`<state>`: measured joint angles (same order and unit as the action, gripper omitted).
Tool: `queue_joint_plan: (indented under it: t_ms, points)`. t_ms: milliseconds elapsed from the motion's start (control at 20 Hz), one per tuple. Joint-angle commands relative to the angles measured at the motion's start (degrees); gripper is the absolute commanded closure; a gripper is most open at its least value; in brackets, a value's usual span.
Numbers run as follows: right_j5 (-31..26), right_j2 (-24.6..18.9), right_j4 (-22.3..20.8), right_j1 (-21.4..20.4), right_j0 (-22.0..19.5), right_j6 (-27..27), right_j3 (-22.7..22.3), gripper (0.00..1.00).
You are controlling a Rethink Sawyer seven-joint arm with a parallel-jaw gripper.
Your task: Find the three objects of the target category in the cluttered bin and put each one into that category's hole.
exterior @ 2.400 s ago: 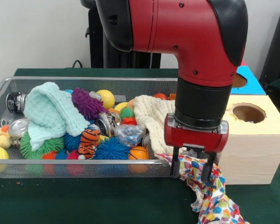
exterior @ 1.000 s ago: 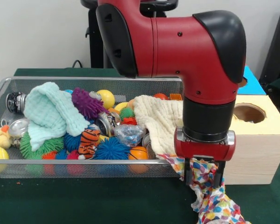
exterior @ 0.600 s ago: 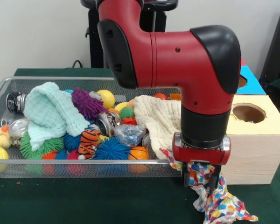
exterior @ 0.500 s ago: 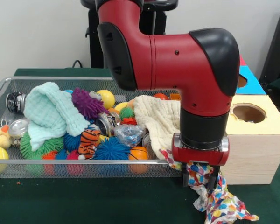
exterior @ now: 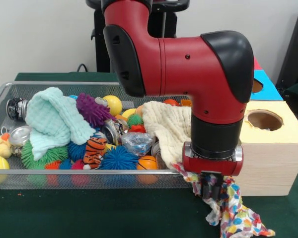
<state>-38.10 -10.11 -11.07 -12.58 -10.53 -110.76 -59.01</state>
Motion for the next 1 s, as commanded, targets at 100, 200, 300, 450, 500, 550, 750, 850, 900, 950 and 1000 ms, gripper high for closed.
queue_joint_plan:
  t_ms: [100, 200, 300, 450, 500, 550, 750, 850, 900, 950, 1000]
  points:
    - [-3.28, -4.23, -1.91, 0.46, -0.83, 5.88, -7.06, 1.0]
    - [-3.09, -4.31, -1.87, 0.28, -0.88, 5.77, -7.19, 1.0]
    - [-2.42, -4.42, -1.71, -0.09, -0.97, 5.27, -7.71, 1.0]
    - [-1.21, -4.41, -1.44, -0.74, -1.06, 4.08, -8.45, 1.0]
    - [-0.87, -4.44, -1.56, -1.15, -1.08, 4.13, -8.8, 1.0]
    - [-0.31, -4.41, -1.66, -1.64, -1.06, 3.96, -9.1, 1.0]
    - [1.46, -3.88, -1.63, -6.52, -0.61, 2.45, -10.97, 1.0]
    - [1.28, -3.09, -1.26, -9.71, -0.12, 1.02, -12.13, 1.0]
    - [-0.02, -2.83, -0.88, -10.75, 0.01, 0.82, -11.92, 1.0]
    - [-1.43, -2.73, -0.59, -11.7, 0.11, 1.02, -11.96, 1.0]
    - [-2.21, -2.63, -0.17, -12.55, 0.19, 0.52, -12.43, 1.0]
